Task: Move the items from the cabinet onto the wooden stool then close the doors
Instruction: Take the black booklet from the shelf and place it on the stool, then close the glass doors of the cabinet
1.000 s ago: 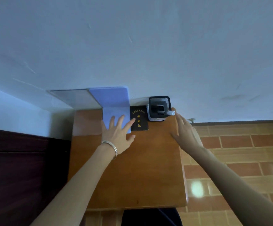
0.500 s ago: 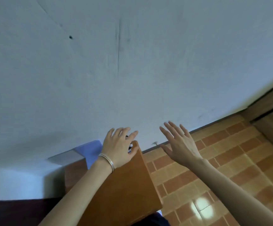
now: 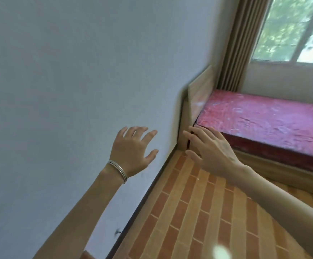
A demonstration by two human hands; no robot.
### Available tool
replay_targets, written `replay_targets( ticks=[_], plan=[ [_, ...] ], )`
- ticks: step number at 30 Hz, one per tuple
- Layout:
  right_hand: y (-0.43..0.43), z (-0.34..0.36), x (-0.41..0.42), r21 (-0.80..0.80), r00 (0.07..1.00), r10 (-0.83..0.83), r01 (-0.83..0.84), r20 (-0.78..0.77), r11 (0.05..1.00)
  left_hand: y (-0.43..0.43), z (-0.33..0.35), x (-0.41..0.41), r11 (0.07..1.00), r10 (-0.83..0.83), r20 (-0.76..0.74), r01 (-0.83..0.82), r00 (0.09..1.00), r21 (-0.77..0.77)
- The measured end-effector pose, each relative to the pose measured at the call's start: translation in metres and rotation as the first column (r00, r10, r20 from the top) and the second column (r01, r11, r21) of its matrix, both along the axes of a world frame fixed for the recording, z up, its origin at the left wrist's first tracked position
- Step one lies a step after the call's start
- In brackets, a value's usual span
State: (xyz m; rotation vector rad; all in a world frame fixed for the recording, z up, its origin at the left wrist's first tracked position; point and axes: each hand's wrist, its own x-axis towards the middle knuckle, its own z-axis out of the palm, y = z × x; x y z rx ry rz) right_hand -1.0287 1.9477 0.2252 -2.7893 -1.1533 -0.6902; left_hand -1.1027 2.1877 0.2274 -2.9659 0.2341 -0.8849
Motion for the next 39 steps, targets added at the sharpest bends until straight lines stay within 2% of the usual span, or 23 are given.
replay_targets(
  ticks=[7, 10, 14, 19, 27, 32, 36, 39],
  plan=[
    [-0.198, 0.041, -0.011, 0.062, 0.955, -0.284, 0.279, 0.084, 0.958, -0.189, 0.030, 0.061, 0.957, -0.287, 0.057, 0.289, 0.956, -0.035],
    [-0.281, 0.049, -0.023, 0.068, 0.912, -0.398, 0.392, 0.104, 0.917, -0.272, 0.035, 0.080, 0.924, -0.382, 0.030, 0.382, 0.924, -0.021],
    [-0.385, 0.057, -0.044, 0.035, 0.834, -0.539, 0.539, 0.114, 0.841, -0.383, 0.047, 0.097, 0.860, -0.510, 0.055, 0.510, 0.858, 0.022],
    [-0.493, 0.068, -0.083, 0.016, 0.697, -0.710, 0.713, 0.100, 0.701, -0.507, 0.063, 0.104, 0.728, -0.684, 0.097, 0.685, 0.723, 0.023],
    [-0.606, 0.091, -0.137, 0.032, 0.471, -0.865, 0.875, 0.174, 0.483, -0.664, 0.075, 0.117, 0.492, -0.866, 0.118, 0.870, 0.487, 0.023],
    [-0.660, 0.096, -0.134, -0.004, 0.355, -0.912, 0.932, 0.208, 0.362, -0.732, 0.074, 0.142, 0.354, -0.928, 0.112, 0.935, 0.356, -0.033],
    [-0.694, 0.105, -0.106, 0.006, 0.280, -0.929, 0.957, 0.241, 0.290, -0.776, 0.074, 0.189, 0.291, -0.951, 0.105, 0.956, 0.292, -0.021],
    [-0.717, 0.120, -0.075, 0.035, 0.231, -0.936, 0.968, 0.266, 0.249, -0.810, 0.088, 0.236, 0.261, -0.961, 0.104, 0.964, 0.256, 0.045]
  ],
)
